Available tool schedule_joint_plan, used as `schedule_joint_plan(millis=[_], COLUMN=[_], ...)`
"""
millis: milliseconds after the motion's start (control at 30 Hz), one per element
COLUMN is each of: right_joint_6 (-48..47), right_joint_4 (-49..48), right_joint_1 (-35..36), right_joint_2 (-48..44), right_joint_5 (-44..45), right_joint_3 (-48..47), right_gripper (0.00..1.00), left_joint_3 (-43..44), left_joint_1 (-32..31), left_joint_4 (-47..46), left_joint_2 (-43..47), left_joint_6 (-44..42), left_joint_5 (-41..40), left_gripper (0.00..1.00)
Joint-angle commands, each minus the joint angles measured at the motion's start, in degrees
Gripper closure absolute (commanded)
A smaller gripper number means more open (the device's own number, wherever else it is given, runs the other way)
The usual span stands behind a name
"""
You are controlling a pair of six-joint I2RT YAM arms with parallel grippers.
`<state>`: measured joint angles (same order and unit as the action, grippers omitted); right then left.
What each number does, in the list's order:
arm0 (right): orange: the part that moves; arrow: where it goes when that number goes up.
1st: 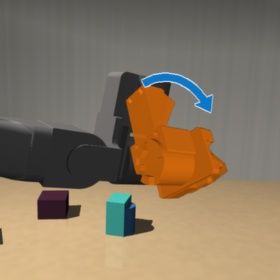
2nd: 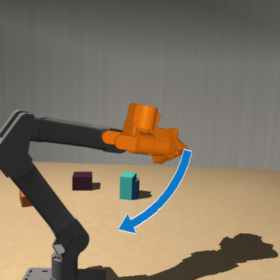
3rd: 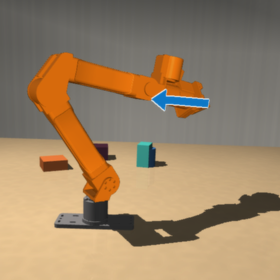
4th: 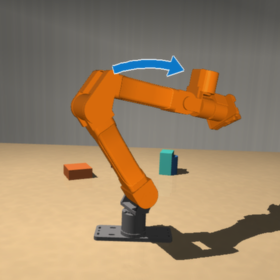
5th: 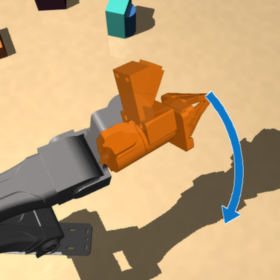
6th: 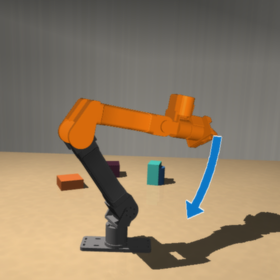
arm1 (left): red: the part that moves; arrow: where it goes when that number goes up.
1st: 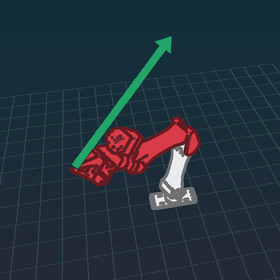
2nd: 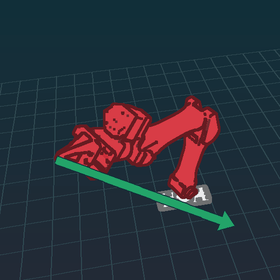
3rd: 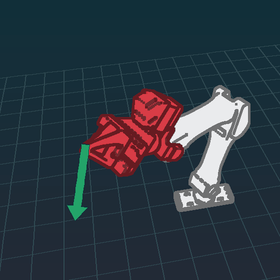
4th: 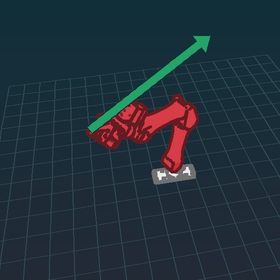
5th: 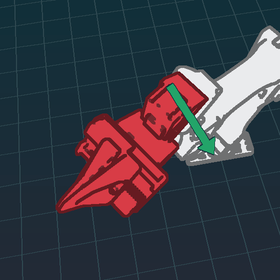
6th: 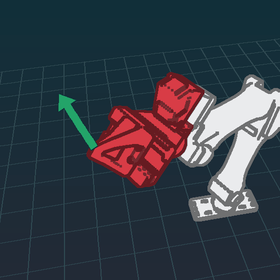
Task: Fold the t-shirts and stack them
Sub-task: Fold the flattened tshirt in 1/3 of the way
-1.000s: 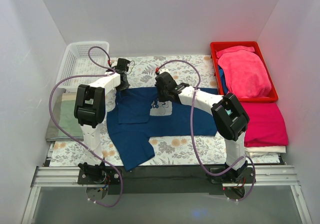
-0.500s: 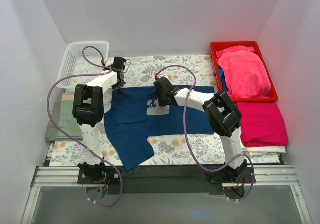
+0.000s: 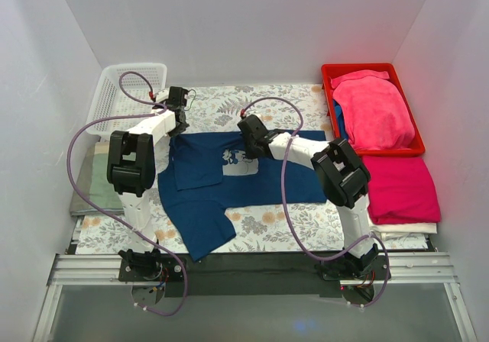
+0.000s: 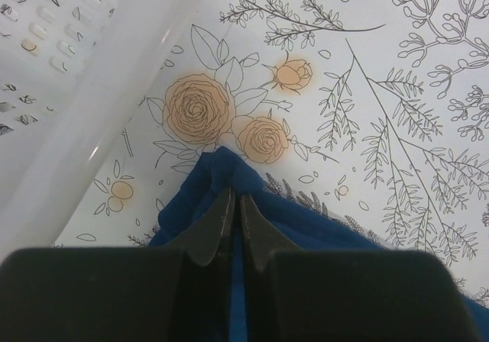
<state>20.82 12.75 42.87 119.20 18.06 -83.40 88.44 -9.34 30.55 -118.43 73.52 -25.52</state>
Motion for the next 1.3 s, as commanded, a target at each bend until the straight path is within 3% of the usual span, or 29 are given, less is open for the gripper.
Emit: schedule_joint_plan(millis=[0, 433, 933, 1267], right_joint_6=[-0.70, -0.52, 6.25, 5.90], right_joint_4=[-0.19, -0.01, 9.13, 9.31], right_joint_1=[-1.65, -7.62, -15.88, -17.30], right_joint_2=[-1.17, 1.47, -0.10, 0.33], right_joint_5=[1.54, -2.50, -1.45, -3.12], right_joint_3=[-3.70, -4.15, 7.10, 6.84], right_gripper=[0.76, 0.74, 0.81, 0.84], left_joint_3=[-0.46, -0.73, -1.08, -0.82], left_joint_1=[0.38, 0.38, 1.78, 2.84], left_joint_4=[-1.19, -1.37, -1.80, -4.70], left_joint_2=[3.56, 3.82, 6.72, 7.86], left_joint_6=[0.58, 0.40, 3.64, 6.90], left_joint_5=[-0.15, 0.47, -2.60, -5.86], left_gripper=[1.00, 1.00, 1.00, 1.00])
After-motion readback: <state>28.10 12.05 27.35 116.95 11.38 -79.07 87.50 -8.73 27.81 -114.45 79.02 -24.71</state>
